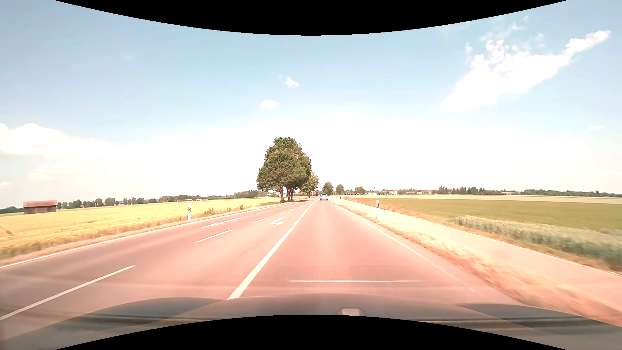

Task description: Follow the waypoints while adhering to traffic rules and regulations

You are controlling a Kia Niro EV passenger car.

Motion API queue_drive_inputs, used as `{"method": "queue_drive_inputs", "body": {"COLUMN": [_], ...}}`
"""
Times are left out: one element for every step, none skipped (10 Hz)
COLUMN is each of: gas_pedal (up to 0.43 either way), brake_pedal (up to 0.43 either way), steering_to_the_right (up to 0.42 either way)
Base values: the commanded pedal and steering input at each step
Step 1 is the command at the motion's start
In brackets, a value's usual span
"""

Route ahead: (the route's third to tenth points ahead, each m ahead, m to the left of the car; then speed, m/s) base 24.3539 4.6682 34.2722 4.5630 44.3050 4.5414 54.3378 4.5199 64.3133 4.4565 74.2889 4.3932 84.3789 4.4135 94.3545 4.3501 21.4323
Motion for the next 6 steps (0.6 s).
{"method": "queue_drive_inputs", "body": {"gas_pedal": [0.209, 0.209, 0.209, 0.209, 0.209, 0.209], "brake_pedal": [0.000, 0.000, 0.000, 0.000, 0.000, 0.000], "steering_to_the_right": [-0.005, -0.005, -0.005, -0.005, -0.005, -0.005]}}
